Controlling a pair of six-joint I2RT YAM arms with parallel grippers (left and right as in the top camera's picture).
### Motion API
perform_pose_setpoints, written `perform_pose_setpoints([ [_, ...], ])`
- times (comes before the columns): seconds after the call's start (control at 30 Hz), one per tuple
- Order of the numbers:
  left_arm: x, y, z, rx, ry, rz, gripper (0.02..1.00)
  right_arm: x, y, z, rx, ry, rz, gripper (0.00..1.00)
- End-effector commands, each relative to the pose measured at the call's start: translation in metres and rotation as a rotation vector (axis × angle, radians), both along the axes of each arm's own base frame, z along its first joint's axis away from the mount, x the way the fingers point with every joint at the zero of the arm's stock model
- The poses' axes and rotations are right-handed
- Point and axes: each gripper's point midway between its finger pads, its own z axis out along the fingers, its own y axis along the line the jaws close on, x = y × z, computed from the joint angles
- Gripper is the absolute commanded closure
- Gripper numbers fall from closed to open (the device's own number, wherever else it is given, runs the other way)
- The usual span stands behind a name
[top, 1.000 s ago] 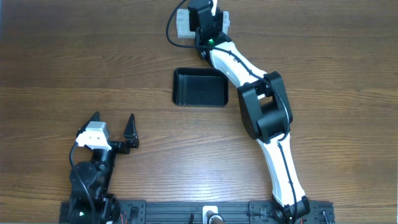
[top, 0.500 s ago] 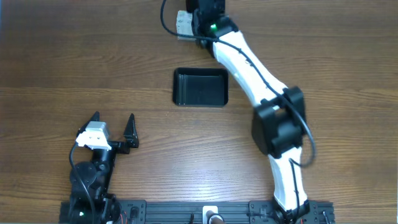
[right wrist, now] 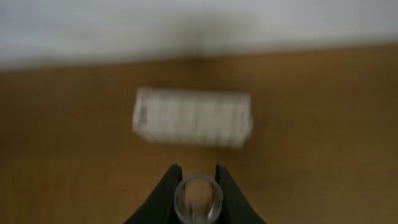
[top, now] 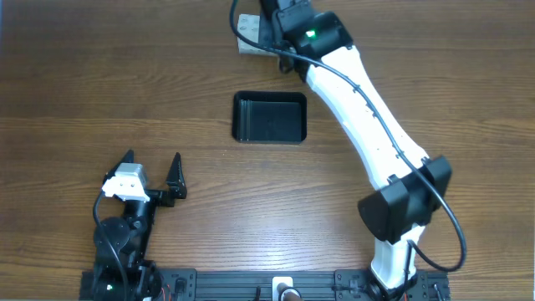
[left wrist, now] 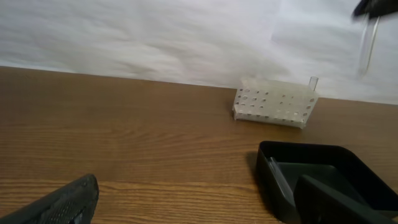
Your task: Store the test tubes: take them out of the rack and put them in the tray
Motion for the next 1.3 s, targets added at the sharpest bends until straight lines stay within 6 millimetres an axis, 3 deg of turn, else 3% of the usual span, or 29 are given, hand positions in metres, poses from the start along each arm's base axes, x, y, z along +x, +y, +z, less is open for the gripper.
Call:
perform_pose_setpoints([
  [0.03,0.000,-0.001,-0.001,0.010,-0.004,-0.007,0.018,-0.022,0.032,-0.069,0.087,0.199,0.036,0.884],
  [0.2,0.000,-0.001,-0.001,0.010,-0.004,-0.007,0.020,-0.033,0.035,-0.115,0.044,0.287,0.021,0.862],
  [0.47,0.000,-0.001,-0.001,0.010,-0.004,-0.007,0.018,-0.037,0.036,-0.150,0.018,0.346,-0.002,0.844],
  [0.87,0.000,-0.001,-0.001,0.010,-0.004,-0.007,0.018,-0.048,0.027,-0.180,-0.027,0.402,-0.014,0.818],
  [1.3,0.000,-0.001,-0.001,0.010,-0.004,-0.007,0.018,-0.052,0.024,-0.188,-0.035,0.416,-0.015,0.796],
])
